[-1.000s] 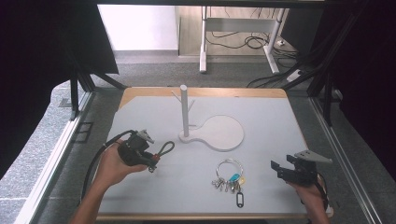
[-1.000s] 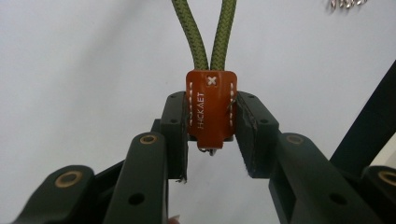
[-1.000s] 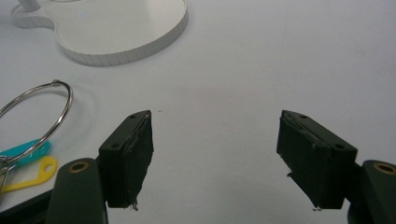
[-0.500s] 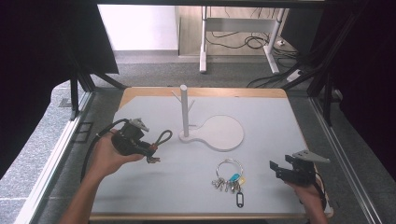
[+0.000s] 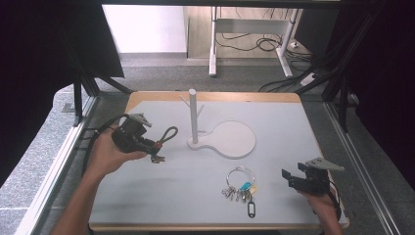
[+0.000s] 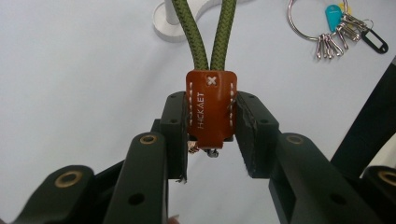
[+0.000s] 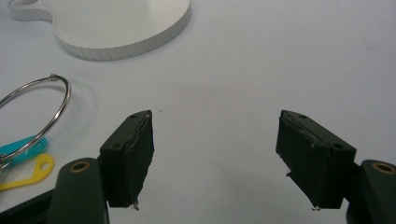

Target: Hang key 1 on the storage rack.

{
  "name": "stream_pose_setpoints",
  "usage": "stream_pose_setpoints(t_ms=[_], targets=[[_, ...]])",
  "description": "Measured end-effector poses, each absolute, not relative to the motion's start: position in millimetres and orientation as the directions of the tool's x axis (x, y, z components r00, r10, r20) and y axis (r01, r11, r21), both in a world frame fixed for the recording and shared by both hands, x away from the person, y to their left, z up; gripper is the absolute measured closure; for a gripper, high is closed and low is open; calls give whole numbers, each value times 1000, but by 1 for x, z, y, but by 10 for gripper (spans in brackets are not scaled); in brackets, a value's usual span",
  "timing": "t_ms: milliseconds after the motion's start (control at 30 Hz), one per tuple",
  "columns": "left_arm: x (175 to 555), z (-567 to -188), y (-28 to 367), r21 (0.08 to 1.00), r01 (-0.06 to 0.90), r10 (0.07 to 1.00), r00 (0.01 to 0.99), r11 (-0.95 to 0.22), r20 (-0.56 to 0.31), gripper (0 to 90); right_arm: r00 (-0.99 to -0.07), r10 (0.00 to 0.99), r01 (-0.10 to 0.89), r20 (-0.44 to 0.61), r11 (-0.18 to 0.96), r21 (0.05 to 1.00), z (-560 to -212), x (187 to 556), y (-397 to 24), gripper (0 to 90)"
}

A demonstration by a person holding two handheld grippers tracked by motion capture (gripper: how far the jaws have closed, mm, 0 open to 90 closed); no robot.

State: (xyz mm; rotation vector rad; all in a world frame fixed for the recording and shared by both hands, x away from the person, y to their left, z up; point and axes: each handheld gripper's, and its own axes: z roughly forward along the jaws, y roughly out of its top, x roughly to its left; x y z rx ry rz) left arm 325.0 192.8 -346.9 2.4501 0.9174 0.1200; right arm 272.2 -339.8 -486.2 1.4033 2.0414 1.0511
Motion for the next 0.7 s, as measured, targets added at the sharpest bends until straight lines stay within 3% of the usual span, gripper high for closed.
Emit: stream_pose_setpoints(t_ms=[700], targets=[[340,-323,198,523,591,636,763,-614,-116,665,-383,922,588,65,189,786,-488,273,-341,279]])
